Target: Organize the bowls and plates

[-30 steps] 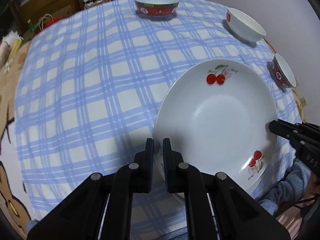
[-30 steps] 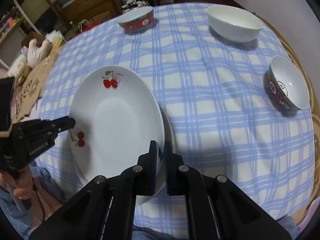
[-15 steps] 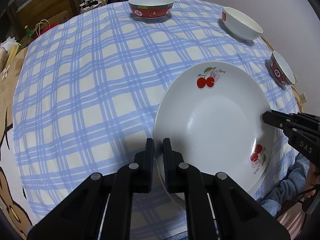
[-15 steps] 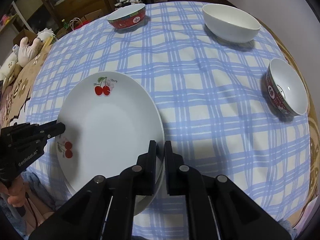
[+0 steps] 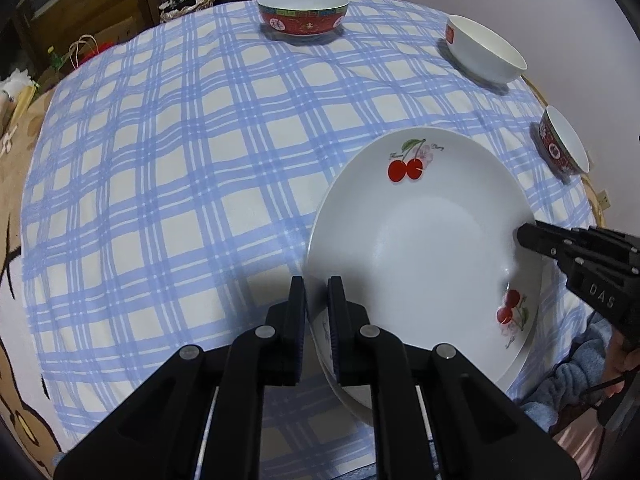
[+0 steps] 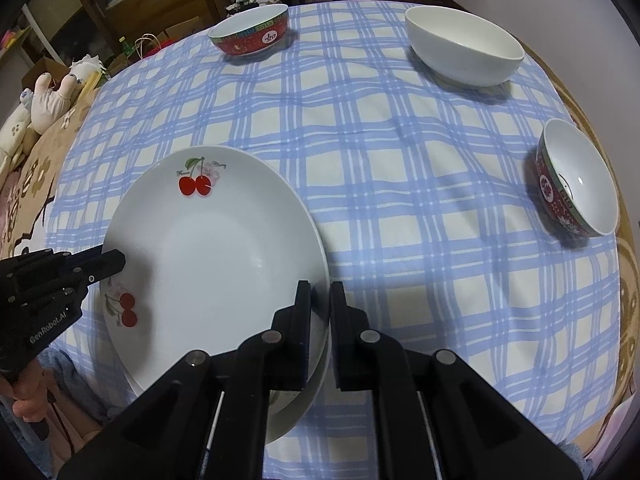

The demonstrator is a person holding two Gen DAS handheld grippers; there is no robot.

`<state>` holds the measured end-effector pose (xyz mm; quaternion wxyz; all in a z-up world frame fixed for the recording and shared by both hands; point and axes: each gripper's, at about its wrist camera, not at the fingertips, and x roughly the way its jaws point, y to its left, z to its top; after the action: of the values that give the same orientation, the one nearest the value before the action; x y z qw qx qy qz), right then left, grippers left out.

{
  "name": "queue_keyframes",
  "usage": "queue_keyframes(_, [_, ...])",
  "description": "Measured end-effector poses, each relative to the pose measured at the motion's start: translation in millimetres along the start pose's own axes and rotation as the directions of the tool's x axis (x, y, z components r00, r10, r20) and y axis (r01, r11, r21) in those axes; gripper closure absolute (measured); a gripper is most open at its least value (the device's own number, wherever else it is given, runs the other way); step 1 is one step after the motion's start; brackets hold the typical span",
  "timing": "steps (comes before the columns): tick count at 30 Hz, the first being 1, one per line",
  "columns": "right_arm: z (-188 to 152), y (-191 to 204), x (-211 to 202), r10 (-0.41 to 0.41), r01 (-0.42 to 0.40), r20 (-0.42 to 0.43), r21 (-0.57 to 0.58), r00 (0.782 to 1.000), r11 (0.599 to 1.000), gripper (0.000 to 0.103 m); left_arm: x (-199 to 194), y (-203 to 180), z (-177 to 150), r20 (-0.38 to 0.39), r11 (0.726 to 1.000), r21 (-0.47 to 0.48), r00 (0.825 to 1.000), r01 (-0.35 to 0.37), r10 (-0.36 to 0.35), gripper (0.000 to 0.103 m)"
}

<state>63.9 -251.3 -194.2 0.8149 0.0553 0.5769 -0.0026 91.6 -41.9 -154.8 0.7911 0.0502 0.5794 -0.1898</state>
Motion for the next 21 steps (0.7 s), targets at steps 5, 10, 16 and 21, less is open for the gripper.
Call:
queue_keyframes(5, [0.1, 0.2, 0.4, -0.004, 0.004, 0.002, -0.005, 1.000, 1.000, 0.093, 1.4, -1.2, 0.6, 0.001, 1.000, 0.004, 1.000, -0.005, 0.005, 0.091])
queue_keyframes(10, [2.4, 2.9, 1.6, -0.018, 0.018, -0.002, -0.023, 1.000, 1.000, 0.093, 1.6, -1.1, 0.0, 0.000, 1.000, 0.009, 1.000, -0.004, 0.004, 0.091])
queue_keyframes(16, [1.6, 5.2, 2.2, -0.028, 0.027, -0.011, -0.038, 1.000, 0.999, 0.092, 0.2, -0.8, -0.7, -0.002, 1.000, 0.012, 1.000, -0.006, 0.006, 0.091])
queue_keyframes(21, [1.9, 4.1, 2.1, -0.028, 0.027, -0.029, -0.039, 0.999, 0.999, 0.092, -3.2, 1.4, -1.5, -0.003, 1.000, 0.002, 1.000, 0.004, -0.004, 0.091])
